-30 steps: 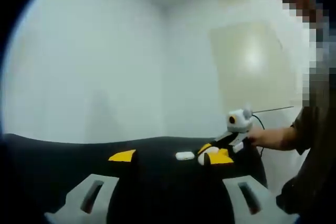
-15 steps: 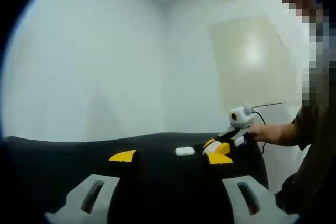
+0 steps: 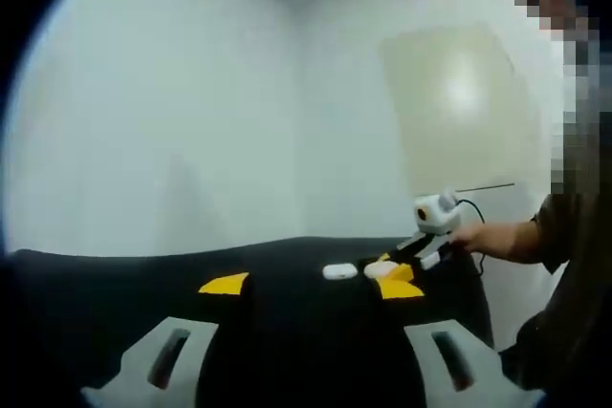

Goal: Pick up three earphones and place each one into its charging case using tactile feedback, ensure that each earphone is properly inserted and securely positioned inside the case.

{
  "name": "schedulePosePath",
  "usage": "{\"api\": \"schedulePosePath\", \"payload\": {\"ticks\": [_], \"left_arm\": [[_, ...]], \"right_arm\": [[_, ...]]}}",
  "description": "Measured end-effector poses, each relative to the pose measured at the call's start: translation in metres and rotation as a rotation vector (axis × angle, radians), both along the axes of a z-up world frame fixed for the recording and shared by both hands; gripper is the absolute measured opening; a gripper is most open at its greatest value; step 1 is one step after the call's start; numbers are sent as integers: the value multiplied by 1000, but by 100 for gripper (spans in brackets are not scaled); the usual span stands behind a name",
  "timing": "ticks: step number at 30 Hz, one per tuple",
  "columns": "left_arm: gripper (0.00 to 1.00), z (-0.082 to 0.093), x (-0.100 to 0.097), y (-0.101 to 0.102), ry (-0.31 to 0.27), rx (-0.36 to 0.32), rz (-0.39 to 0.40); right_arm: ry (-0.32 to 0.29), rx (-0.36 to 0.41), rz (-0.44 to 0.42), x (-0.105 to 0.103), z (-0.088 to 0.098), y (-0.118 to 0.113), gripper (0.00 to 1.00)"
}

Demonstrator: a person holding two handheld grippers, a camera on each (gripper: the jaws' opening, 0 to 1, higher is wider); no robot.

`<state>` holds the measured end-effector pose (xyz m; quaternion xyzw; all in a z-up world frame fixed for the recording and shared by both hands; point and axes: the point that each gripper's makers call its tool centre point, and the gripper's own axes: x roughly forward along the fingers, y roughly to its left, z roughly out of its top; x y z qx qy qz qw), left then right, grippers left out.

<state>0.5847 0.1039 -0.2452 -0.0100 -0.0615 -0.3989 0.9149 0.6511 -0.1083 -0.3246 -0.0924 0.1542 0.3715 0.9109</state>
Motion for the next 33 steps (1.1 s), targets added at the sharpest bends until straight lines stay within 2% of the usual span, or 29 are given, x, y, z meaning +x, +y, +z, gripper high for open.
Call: {"api": "schedulePosePath", "payload": {"ticks": [11,14,20,22,25,26,27,29,31,33], "left_arm": [[46,-7,3,-3,8,56,30],[46,-8,4,-3,13,69,40],[45,-11,7,0,16,87,51],[45,-11,7,0,15,85,53],[45,-11,6,-1,14,88,52],[45,-11,6,-1,13,88,49],[45,-11,5,-1,14,87,46],[45,-11,5,-1,12,82,45],[45,-10,5,-1,11,75,44],[45,-9,4,-1,8,75,37]], "right_arm": [[4,12,-29,24,2,-10,39],[-1,9,-67,33,2,-15,39],[19,-10,-86,30,2,-12,39],[66,-14,-28,18,2,0,39],[71,8,83,3,6,31,39],[65,-9,137,-3,4,46,39],[52,-33,155,-3,2,53,39],[2,-91,172,3,1,69,39],[15,-93,167,11,4,84,39],[-16,-126,146,26,5,92,39]]}}
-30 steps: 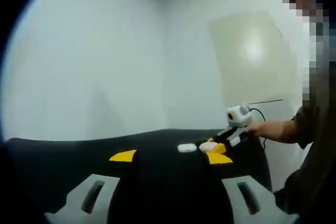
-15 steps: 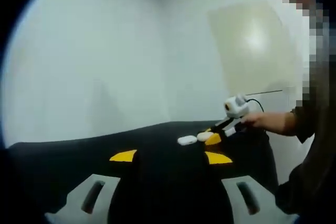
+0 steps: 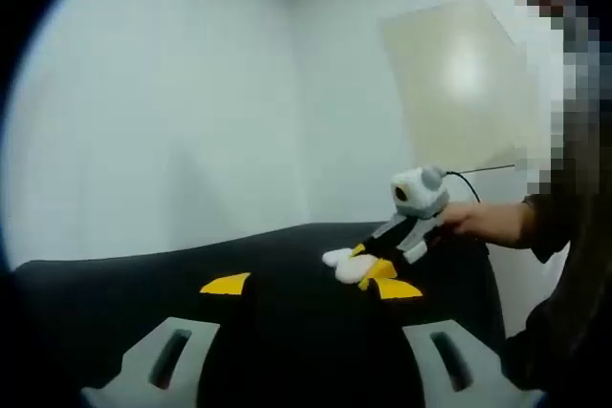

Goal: Pick up three earphones and place each one into its charging case using tactile feedback, ensure that each earphone is properly inserted and securely positioned inside the case.

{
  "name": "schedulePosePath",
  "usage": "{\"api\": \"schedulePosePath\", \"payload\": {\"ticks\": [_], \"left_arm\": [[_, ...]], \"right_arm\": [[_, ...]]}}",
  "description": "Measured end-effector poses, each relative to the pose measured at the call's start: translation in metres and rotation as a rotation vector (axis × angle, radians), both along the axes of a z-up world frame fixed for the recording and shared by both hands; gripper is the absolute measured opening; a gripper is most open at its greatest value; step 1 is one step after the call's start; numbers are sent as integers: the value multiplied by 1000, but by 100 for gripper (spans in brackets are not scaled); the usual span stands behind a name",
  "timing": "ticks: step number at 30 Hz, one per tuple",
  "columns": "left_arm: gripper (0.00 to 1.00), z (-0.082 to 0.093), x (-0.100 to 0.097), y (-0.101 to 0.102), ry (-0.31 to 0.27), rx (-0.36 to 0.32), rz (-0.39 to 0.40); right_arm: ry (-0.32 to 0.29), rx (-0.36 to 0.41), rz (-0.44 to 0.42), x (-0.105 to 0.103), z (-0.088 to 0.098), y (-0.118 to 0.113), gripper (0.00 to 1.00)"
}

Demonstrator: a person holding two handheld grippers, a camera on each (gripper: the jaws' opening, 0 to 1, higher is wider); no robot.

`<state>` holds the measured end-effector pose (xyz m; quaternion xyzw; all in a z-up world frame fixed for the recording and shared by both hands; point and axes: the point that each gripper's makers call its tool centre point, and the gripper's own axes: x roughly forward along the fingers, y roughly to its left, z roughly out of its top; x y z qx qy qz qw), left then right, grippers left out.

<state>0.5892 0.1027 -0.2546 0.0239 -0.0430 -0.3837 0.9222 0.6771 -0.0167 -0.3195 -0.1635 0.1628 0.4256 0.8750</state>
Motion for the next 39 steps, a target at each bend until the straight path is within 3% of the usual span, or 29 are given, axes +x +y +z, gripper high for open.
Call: {"api": "schedulePosePath", "payload": {"ticks": [2,3,5,12,18,25,29,36,39], "left_arm": [[45,-1,-1,-1,0,5,-8],[45,-1,-2,-1,-1,7,-13],[45,-1,-2,-2,-2,4,-21],[45,1,0,1,-3,-19,-36],[45,-2,4,1,6,-3,-41],[45,-1,8,5,9,-13,-35],[45,-2,9,6,14,-15,-31],[45,-1,9,8,16,-19,-21],[45,0,9,9,15,-29,-18]], "right_arm": [[-3,18,-32,16,-1,9,39],[50,52,-57,18,-2,12,39],[90,81,-82,33,-4,16,39],[76,63,-121,52,-4,33,39],[82,95,-148,69,-6,42,39],[38,117,-140,67,-3,44,40],[32,152,-117,66,1,42,45],[-35,223,-100,58,35,39,48],[-104,294,-67,40,69,34,49]]}}
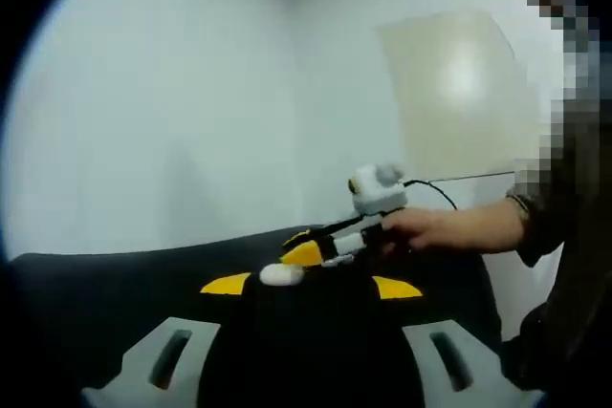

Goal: Pick up three earphones and place each one into its charging case using tactile feedback, ensure that each earphone is properly inserted and securely positioned inside the case.

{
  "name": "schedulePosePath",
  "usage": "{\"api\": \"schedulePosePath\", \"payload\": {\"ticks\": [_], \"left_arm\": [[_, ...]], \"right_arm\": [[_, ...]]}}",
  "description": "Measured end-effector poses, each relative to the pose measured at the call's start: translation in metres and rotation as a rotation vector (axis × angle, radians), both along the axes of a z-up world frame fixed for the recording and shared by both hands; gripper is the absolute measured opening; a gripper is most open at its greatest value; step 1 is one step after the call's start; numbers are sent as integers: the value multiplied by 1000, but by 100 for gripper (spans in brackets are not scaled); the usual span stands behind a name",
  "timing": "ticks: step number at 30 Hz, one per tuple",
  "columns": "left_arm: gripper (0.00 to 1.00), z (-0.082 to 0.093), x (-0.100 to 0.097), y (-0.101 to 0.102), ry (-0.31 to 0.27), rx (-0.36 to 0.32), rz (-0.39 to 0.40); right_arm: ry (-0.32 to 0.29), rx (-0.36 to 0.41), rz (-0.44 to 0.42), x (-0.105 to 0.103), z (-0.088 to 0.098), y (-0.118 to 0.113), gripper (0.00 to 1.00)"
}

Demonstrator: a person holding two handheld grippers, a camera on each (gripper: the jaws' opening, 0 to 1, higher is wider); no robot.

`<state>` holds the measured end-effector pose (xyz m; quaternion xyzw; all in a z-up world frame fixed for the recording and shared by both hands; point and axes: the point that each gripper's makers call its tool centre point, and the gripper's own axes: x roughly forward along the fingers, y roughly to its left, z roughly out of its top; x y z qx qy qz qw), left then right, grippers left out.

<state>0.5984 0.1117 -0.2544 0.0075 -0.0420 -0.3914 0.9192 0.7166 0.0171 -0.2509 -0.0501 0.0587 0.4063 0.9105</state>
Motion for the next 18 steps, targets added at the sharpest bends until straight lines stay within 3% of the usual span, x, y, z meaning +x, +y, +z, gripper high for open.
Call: {"api": "schedulePosePath", "payload": {"ticks": [3,9,13,17,18], "left_arm": [[45,0,-1,-1,-2,-1,0],[45,0,-2,-2,0,2,1],[45,-1,-3,-3,-1,8,4],[45,-2,-3,-4,1,13,10],[45,-2,-3,-4,2,15,12]], "right_arm": [[-22,86,58,-27,22,-8,49],[84,253,177,-77,24,-30,43],[97,194,260,-100,-5,-30,29],[145,130,252,-100,-38,-26,25],[130,85,238,-98,-42,-29,25]]}}
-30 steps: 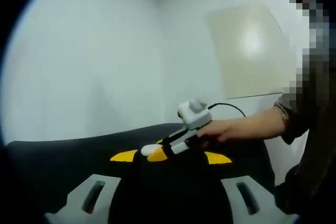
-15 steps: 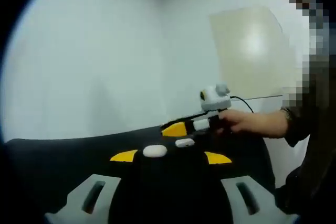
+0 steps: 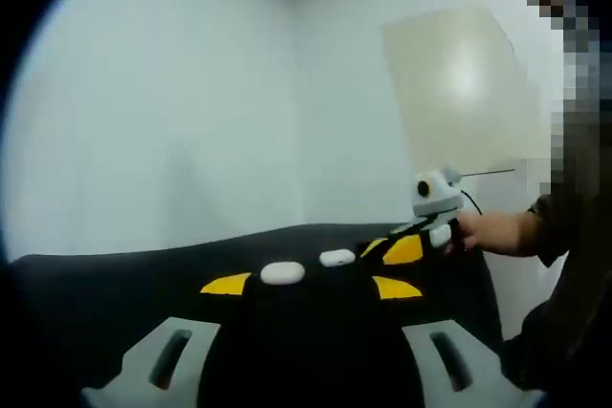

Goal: Pick up three earphones and place each one into its charging case using tactile feedback, ensure that each earphone is properly inserted and securely positioned inside the case.

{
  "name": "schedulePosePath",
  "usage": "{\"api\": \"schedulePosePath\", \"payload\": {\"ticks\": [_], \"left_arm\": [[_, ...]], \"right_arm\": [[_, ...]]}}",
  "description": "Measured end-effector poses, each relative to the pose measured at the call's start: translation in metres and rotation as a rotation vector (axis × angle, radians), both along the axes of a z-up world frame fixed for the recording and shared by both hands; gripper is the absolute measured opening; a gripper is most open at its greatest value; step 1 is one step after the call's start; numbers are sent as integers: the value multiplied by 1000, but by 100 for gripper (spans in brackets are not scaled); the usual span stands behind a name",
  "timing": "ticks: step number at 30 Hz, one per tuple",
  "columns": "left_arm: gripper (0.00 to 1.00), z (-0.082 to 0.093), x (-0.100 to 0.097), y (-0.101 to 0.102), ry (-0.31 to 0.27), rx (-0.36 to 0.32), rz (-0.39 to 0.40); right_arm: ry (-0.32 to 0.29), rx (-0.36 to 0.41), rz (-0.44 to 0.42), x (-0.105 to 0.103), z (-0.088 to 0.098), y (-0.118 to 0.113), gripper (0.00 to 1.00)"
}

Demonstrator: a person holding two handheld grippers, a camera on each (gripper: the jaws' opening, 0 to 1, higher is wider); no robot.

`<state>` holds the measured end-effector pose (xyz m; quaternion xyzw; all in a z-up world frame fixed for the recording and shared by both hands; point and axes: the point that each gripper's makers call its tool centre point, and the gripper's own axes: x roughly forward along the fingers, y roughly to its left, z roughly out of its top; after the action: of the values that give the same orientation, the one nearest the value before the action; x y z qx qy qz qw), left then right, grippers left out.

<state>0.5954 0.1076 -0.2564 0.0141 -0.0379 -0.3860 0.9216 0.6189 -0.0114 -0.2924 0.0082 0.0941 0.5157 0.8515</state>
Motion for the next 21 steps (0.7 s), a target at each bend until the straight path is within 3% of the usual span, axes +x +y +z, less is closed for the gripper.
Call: {"api": "schedulePosePath", "payload": {"ticks": [2,6,11,21], "left_arm": [[44,-1,0,-2,-1,10,4],[44,-3,-1,-4,-5,31,9],[44,-5,-1,-2,-1,43,8],[44,-8,-3,-7,-13,77,-1]], "right_arm": [[-62,14,-16,4,7,0,26],[-35,-5,-32,7,-3,-7,29],[-53,31,-37,6,3,-9,29],[-86,1,-26,2,1,-6,29]]}}
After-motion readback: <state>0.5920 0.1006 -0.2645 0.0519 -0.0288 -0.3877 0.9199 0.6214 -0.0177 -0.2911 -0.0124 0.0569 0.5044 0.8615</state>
